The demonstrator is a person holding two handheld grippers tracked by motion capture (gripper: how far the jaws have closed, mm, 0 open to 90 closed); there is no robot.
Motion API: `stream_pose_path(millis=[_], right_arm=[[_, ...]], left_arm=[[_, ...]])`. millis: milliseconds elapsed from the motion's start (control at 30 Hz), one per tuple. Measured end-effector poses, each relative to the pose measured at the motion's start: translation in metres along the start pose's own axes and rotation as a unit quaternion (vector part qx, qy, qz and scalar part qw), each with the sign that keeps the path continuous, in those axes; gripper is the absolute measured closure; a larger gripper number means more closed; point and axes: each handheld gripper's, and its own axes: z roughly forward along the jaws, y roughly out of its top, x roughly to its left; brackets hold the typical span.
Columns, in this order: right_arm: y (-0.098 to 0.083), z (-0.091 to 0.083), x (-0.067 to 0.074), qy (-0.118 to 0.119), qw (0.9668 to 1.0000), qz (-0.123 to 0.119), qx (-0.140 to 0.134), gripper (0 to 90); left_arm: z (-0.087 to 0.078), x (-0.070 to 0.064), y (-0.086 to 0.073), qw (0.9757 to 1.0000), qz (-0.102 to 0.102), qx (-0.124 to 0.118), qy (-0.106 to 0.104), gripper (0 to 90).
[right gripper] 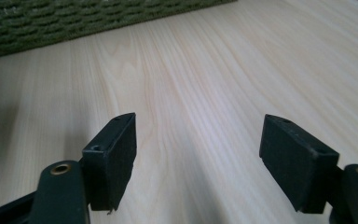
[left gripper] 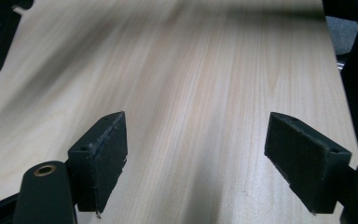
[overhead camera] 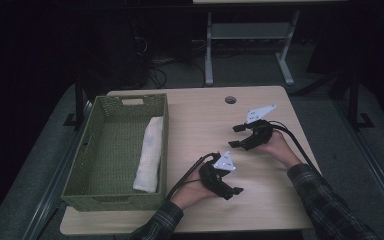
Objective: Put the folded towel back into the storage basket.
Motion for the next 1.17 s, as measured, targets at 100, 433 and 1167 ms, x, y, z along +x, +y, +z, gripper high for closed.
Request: stream_pose_path(millis=[100,433,1167], right_arm=[[-0.012,0.0,0.001,-0.004,1.0,0.006,-0.001,26.0],[-0.044,0.001,0.01,-0.016,0.9996,0.017,0.017,22.9],[-0.058,0.002,0.016,-0.058,0.9966,0.027,0.052,13.6]], left_arm=[[0.006,-0.001,-0.005,0.9999,-0.001,0.01,0.001,20.4],[0.018,0.0,-0.015,0.9996,-0.001,0.027,0.004,18.7],[0.026,-0.001,-0.025,0.9996,0.018,0.019,0.007,15.9]])
